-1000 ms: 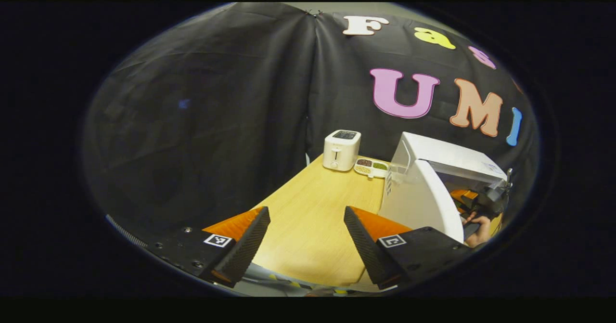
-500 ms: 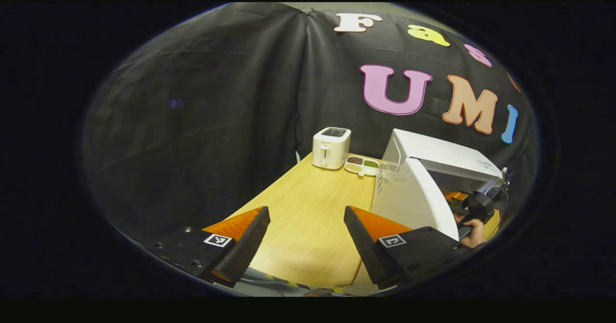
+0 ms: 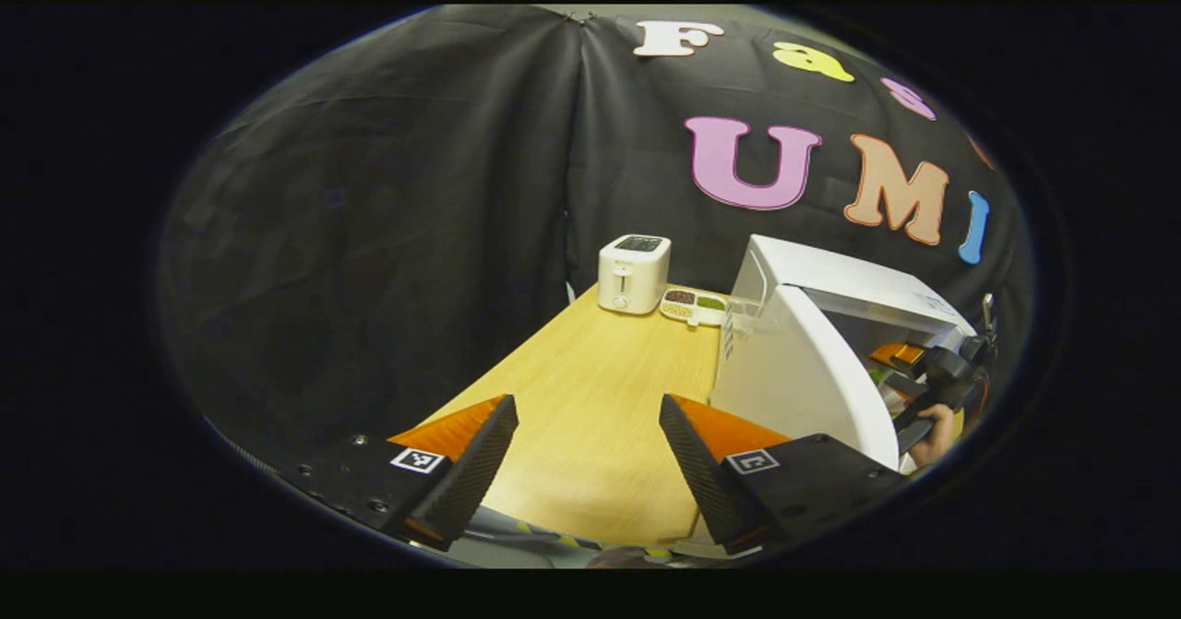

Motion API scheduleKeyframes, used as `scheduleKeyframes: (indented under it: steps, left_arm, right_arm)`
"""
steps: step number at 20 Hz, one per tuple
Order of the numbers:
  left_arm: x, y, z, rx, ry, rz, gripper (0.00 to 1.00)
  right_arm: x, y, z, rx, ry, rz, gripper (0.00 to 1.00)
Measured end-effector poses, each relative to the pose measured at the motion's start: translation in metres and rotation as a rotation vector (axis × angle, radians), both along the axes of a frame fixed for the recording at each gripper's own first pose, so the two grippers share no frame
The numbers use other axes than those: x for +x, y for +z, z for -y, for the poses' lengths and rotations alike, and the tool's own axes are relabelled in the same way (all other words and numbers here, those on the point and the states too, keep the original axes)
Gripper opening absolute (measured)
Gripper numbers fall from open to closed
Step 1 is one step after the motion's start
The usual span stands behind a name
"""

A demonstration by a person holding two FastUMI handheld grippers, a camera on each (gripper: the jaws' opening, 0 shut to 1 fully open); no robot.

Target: Open the microwave oven with the left hand, put the food in, and close the microwave oven.

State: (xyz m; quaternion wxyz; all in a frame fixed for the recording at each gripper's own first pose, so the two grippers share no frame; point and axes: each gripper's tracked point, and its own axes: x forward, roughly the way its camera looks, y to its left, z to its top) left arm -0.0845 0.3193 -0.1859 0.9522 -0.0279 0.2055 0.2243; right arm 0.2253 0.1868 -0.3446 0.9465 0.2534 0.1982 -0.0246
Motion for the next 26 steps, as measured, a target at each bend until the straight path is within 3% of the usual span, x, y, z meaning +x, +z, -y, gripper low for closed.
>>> scheduleKeyframes:
  steps: [1,2,3,7,11,13,14,15,17,18,19,20,22,23,25,26]
  left_arm:
    - [-0.001,-0.002,0.002,-0.009,-0.007,-0.001,0.95]
    - [-0.004,-0.004,0.005,-0.016,-0.014,-0.003,0.90]
    - [-0.005,-0.006,0.008,-0.025,-0.026,-0.009,0.95]
    - [-0.014,-0.016,0.020,-0.044,-0.066,-0.029,0.83]
    - [-0.022,-0.030,0.037,-0.069,-0.128,-0.079,0.54]
    - [-0.030,-0.041,0.043,-0.071,-0.147,-0.118,0.29]
    - [-0.030,-0.042,0.044,-0.061,-0.150,-0.129,0.01]
    - [-0.031,-0.044,0.046,-0.055,-0.155,-0.145,0.00]
    - [-0.034,-0.049,0.057,-0.063,-0.186,-0.161,0.01]
    - [-0.034,-0.047,0.064,-0.065,-0.204,-0.159,0.00]
    - [-0.034,-0.046,0.070,-0.064,-0.222,-0.158,0.01]
    - [-0.035,-0.046,0.076,-0.061,-0.240,-0.159,0.00]
    - [-0.037,-0.046,0.087,-0.054,-0.273,-0.167,0.01]
    - [-0.037,-0.047,0.092,-0.048,-0.289,-0.169,0.01]
    - [-0.037,-0.051,0.103,-0.044,-0.317,-0.183,0.01]
    - [-0.038,-0.053,0.108,-0.046,-0.324,-0.194,0.01]
  right_arm:
    - [-0.007,0.005,0.002,-0.013,0.007,0.007,0.99]
    - [-0.013,0.011,0.003,-0.026,0.015,0.015,0.90]
    - [-0.021,0.016,0.004,-0.037,0.025,0.019,0.99]
    - [-0.061,0.034,0.007,-0.085,0.088,0.023,0.99]
    - [-0.103,0.051,0.016,-0.113,0.143,0.009,0.99]
    - [-0.120,0.058,0.020,-0.124,0.161,0.008,0.99]
    - [-0.129,0.062,0.023,-0.137,0.171,0.003,0.99]
    - [-0.136,0.066,0.026,-0.150,0.181,0.003,0.90]
    - [-0.149,0.077,0.036,-0.167,0.179,0.013,0.90]
    - [-0.154,0.084,0.041,-0.171,0.174,0.020,0.99]
    - [-0.159,0.090,0.046,-0.176,0.168,0.028,0.99]
    - [-0.163,0.095,0.052,-0.182,0.162,0.037,0.91]
    - [-0.169,0.103,0.068,-0.204,0.146,0.046,0.90]
    - [-0.172,0.106,0.077,-0.214,0.137,0.049,0.99]
    - [-0.174,0.112,0.100,-0.251,0.109,0.055,0.99]
    - [-0.175,0.115,0.111,-0.271,0.098,0.058,0.90]
